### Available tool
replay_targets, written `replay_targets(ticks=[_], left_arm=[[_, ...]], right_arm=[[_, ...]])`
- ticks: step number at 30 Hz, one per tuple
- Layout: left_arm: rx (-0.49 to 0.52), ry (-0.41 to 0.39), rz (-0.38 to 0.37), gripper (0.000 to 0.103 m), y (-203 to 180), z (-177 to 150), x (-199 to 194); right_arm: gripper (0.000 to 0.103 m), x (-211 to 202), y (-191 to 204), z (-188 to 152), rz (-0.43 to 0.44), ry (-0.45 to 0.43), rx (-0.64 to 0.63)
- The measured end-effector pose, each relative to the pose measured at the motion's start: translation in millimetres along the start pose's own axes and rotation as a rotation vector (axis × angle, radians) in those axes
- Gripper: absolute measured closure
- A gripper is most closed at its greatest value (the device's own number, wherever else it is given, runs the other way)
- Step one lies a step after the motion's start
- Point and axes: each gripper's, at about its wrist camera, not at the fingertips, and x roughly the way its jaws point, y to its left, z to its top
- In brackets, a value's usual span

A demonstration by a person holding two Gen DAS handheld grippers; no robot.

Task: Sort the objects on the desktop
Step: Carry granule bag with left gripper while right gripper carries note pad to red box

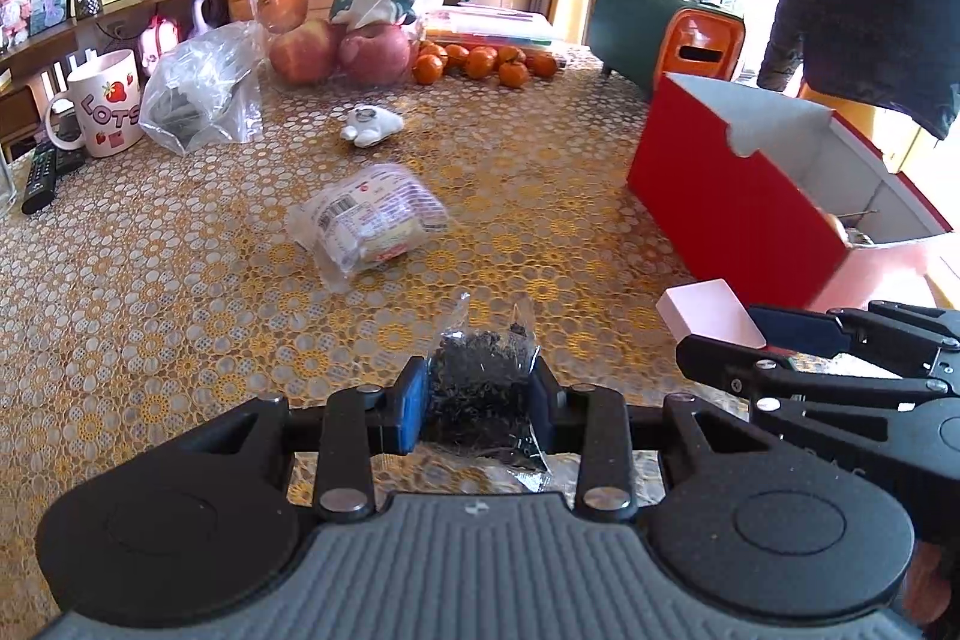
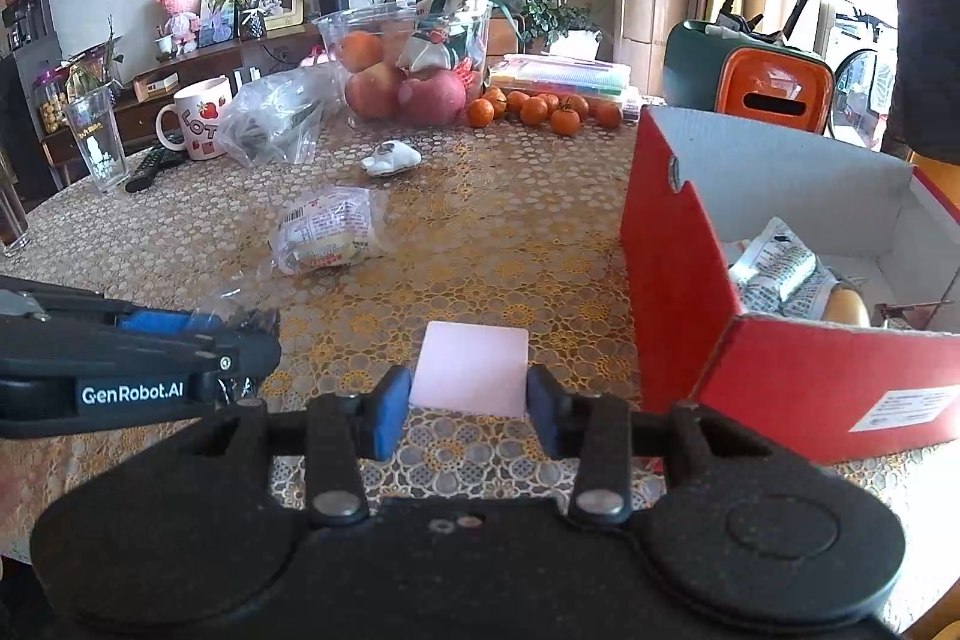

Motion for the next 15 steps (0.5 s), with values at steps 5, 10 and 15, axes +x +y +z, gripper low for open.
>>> replay_targets(ticks=[5, 10, 15], left_arm=[[0.032, -0.013, -0.023, 0.070, -26, 3, -22], [0.065, -0.038, -0.070, 0.070, -54, 12, -43], [0.105, -0.065, -0.115, 0.070, -84, 24, -59]], right_arm=[[0.062, -29, -14, 3, 0.006, -0.018, 0.018], [0.062, -64, -30, 6, -0.013, -0.071, 0.021], [0.062, -90, -51, 11, -0.033, -0.102, 0.022]])
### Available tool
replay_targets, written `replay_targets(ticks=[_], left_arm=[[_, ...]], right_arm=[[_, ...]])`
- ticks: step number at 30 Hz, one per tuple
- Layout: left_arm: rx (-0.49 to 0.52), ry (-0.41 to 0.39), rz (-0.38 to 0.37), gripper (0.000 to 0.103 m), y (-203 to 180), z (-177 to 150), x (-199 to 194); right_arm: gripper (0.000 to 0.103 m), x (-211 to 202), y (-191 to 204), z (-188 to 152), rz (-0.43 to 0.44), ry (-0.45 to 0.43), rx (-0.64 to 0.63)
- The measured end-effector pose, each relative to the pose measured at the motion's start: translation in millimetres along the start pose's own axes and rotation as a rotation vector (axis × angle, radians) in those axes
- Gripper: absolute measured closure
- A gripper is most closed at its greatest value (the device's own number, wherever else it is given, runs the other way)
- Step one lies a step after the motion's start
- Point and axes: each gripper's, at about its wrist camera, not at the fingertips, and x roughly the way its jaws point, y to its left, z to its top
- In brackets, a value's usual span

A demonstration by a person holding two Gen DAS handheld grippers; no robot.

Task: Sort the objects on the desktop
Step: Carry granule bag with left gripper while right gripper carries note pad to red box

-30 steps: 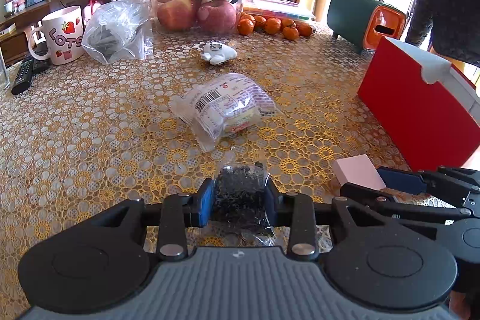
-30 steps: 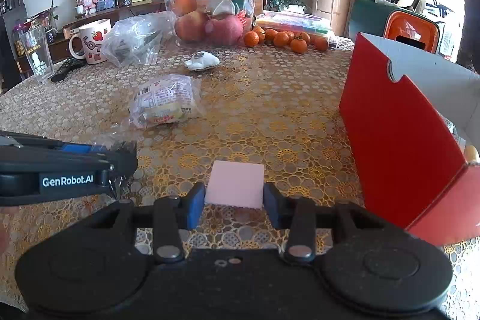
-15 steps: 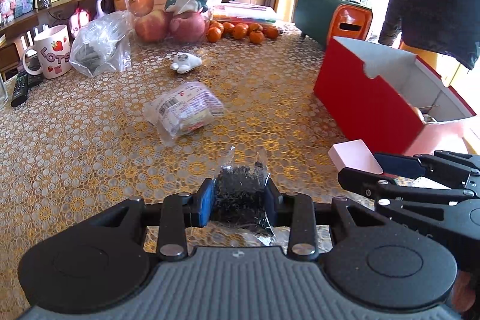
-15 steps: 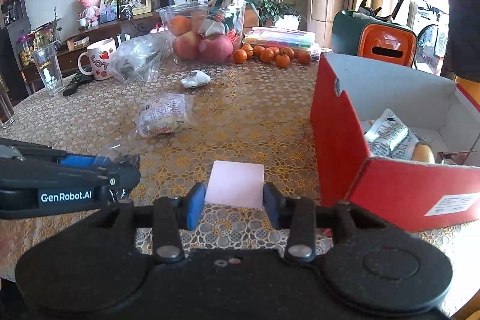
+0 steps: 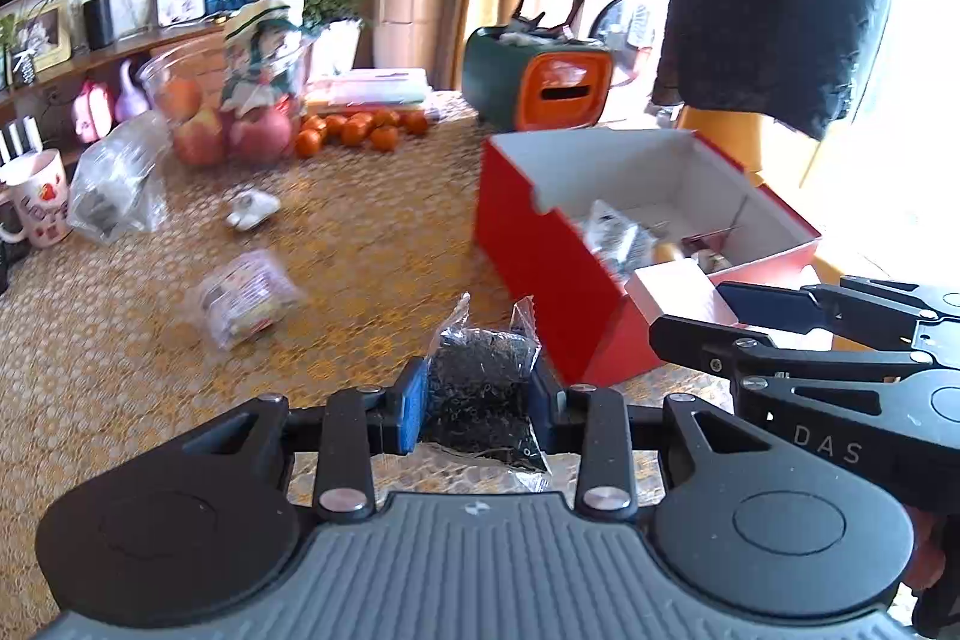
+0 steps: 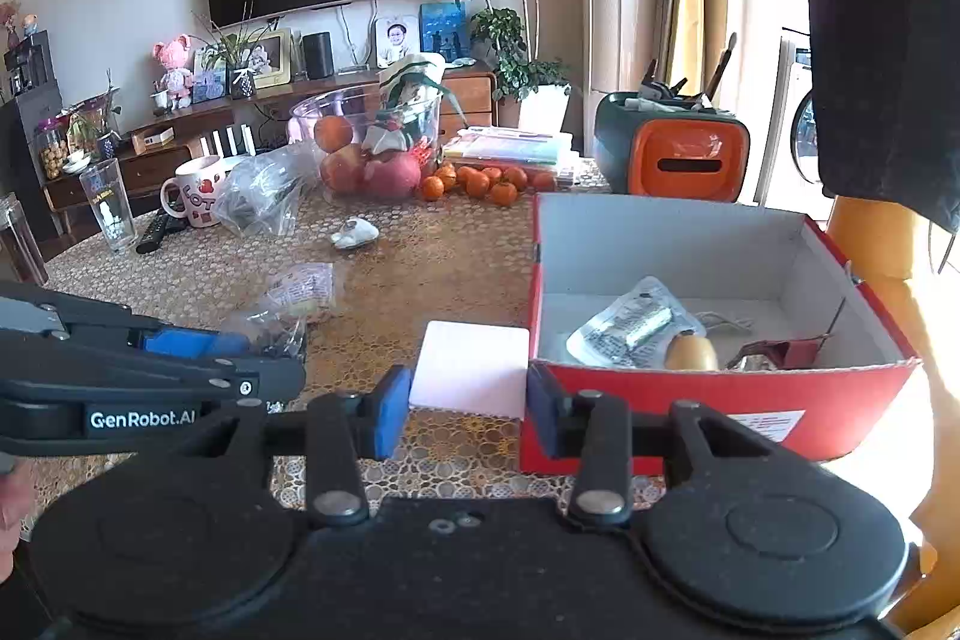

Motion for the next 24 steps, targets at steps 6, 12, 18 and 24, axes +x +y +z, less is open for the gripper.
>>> replay_targets(ticks=[6, 12, 18, 24], left_arm=[[0.049, -0.028, -0.035, 0.070, -32, 16, -1], [0.072, -0.044, -0.059, 0.070, -55, 29, 8], [0.095, -0.033, -0.077, 0.070, -73, 37, 21], [0.118, 0.010, -0.088, 0.070, -87, 48, 43]], right_arm=[[0.062, -15, -28, 7, -0.045, -0.022, 0.022], [0.062, -23, -49, 6, -0.081, -0.031, 0.035], [0.062, -25, -70, 8, -0.104, -0.027, 0.054], [0.062, -18, -95, 16, -0.116, -0.007, 0.066]])
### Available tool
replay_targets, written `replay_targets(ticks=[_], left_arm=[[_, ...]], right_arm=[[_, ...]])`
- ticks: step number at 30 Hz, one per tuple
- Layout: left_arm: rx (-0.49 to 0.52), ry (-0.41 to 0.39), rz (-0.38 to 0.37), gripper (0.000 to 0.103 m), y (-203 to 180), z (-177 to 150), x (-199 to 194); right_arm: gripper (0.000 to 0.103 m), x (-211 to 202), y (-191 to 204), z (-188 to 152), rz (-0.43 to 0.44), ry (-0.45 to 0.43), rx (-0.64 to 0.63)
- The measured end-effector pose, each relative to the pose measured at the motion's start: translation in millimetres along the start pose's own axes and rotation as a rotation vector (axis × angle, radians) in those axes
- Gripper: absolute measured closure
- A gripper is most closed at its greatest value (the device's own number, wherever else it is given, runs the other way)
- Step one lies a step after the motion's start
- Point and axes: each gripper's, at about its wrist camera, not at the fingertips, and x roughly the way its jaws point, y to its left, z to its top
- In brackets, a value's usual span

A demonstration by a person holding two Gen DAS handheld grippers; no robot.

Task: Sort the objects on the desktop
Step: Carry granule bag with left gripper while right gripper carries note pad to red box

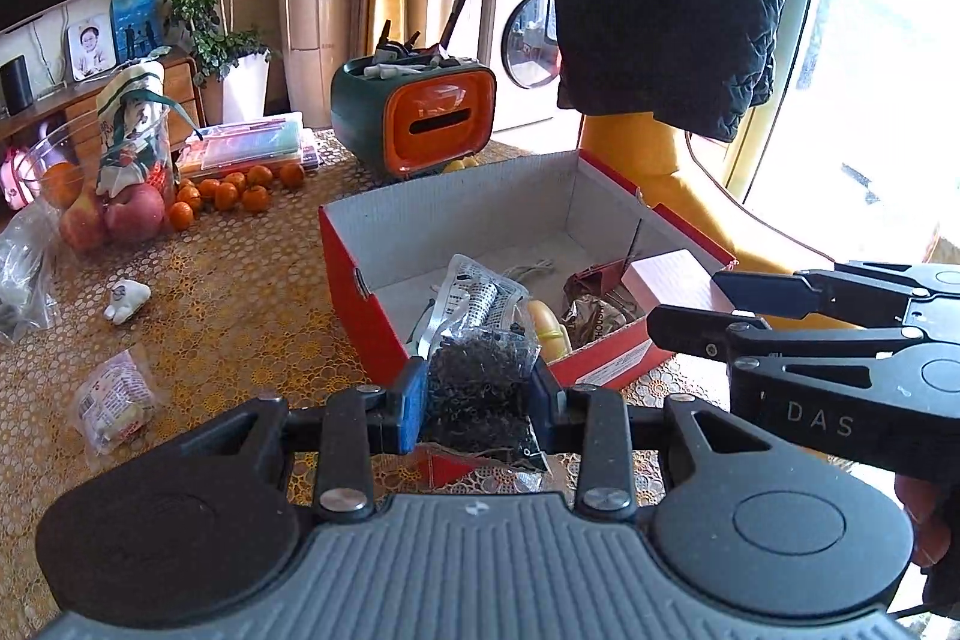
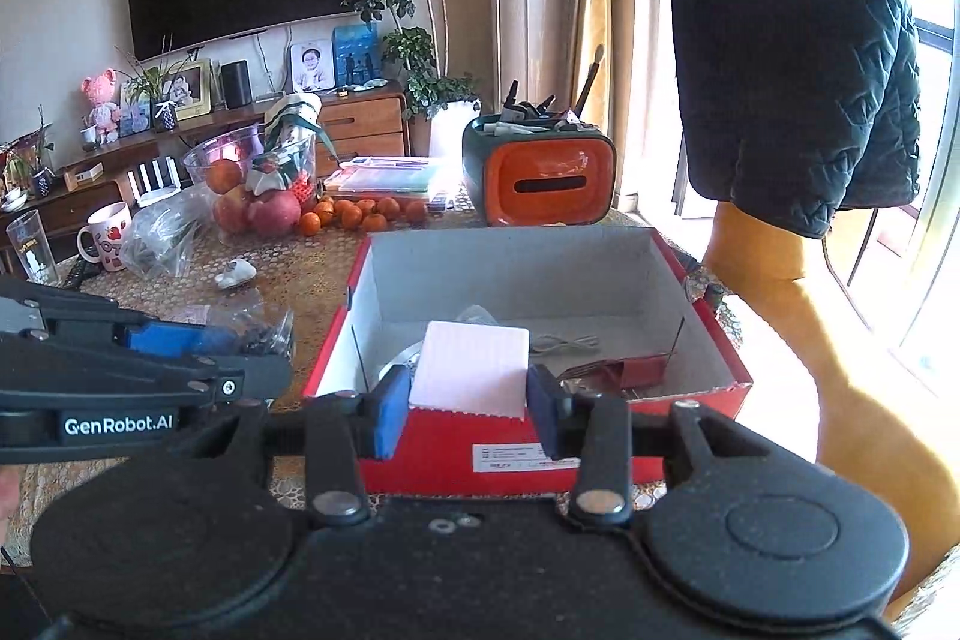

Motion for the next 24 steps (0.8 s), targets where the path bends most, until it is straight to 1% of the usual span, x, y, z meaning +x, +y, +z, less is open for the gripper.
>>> replay_targets(ticks=[2, 9, 12, 17, 24], left_arm=[[0.003, 0.018, 0.000, 0.070, -2, 3, 10], [0.083, 0.042, 0.013, 0.070, -16, 22, 39], [0.100, 0.057, 0.011, 0.070, -20, 31, 51], [0.096, 0.081, 0.016, 0.069, -20, 42, 73], [0.078, 0.130, 0.022, 0.069, -12, 50, 109]], right_arm=[[0.062, 5, -6, 4, -0.007, 0.009, -0.007], [0.062, 26, -29, 18, -0.024, 0.033, -0.020], [0.062, 37, -38, 24, -0.027, 0.044, -0.018], [0.062, 64, -54, 35, -0.036, 0.078, -0.013], [0.062, 108, -65, 43, -0.062, 0.129, -0.002]])
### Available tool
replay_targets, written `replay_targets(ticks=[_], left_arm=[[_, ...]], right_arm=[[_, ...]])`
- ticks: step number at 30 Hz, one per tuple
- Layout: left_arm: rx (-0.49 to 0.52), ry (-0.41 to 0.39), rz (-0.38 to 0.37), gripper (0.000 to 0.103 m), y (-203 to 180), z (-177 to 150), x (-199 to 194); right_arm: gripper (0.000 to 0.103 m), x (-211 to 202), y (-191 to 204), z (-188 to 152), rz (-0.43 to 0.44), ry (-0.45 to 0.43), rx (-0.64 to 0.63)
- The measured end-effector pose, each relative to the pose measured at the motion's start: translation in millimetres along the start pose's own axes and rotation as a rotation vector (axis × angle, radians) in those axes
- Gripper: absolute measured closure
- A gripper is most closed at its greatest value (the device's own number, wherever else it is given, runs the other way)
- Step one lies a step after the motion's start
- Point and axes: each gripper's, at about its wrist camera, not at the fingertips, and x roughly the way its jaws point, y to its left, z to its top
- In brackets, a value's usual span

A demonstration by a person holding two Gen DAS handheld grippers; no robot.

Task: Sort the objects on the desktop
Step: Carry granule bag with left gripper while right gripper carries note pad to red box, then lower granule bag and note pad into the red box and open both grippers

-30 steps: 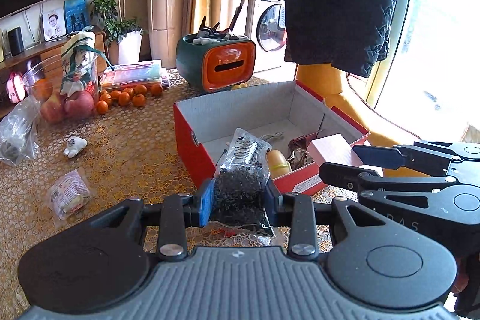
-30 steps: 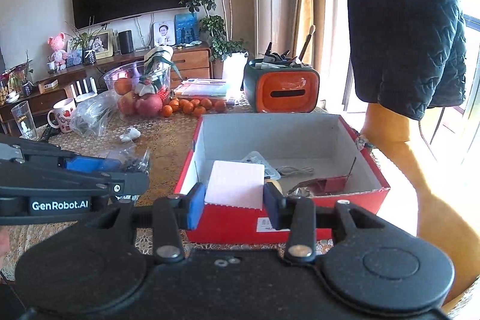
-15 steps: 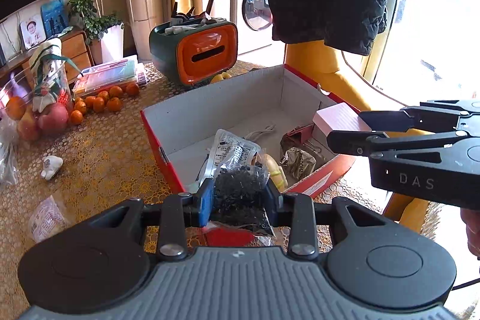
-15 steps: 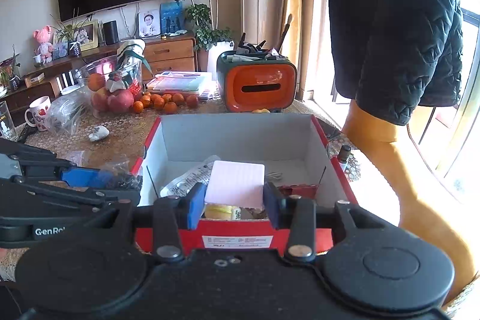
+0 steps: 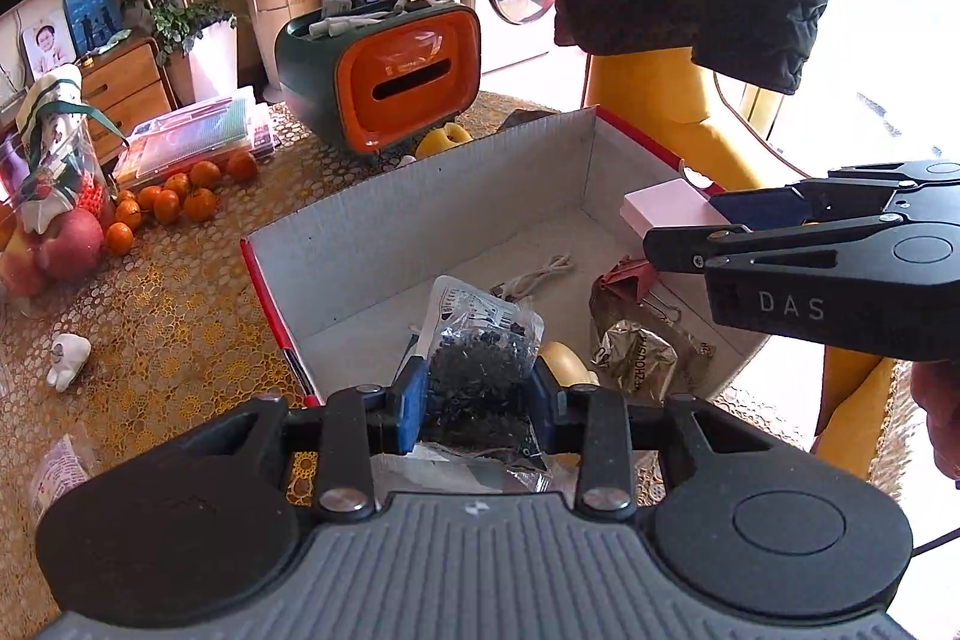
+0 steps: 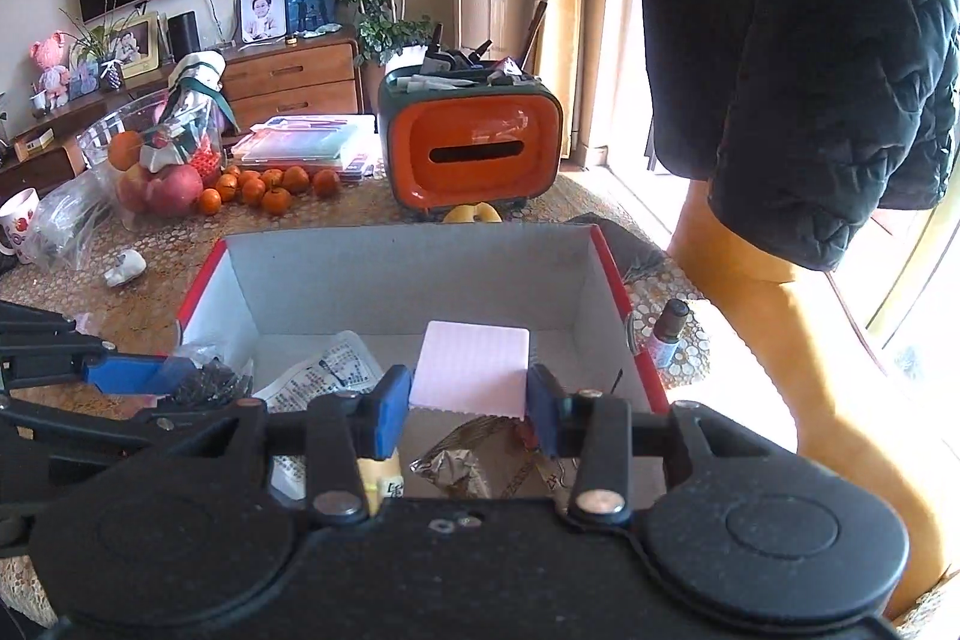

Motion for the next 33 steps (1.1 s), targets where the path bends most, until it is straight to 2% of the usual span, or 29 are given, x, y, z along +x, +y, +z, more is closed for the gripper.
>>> replay_targets(ticks=[15, 22, 33], left_arm=[[-0.002, 0.067, 0.011, 0.069, 4, 14, 56], [0.011, 0.073, 0.006, 0.069, 1, 15, 68], [0.003, 0.073, 0.003, 0.068, 2, 13, 73]], right_arm=[[0.062, 79, -10, 5, -0.014, 0.145, 0.023], [0.062, 96, -11, 1, -0.014, 0.206, 0.027], [0.061, 99, -11, 4, -0.019, 0.248, 0.035]])
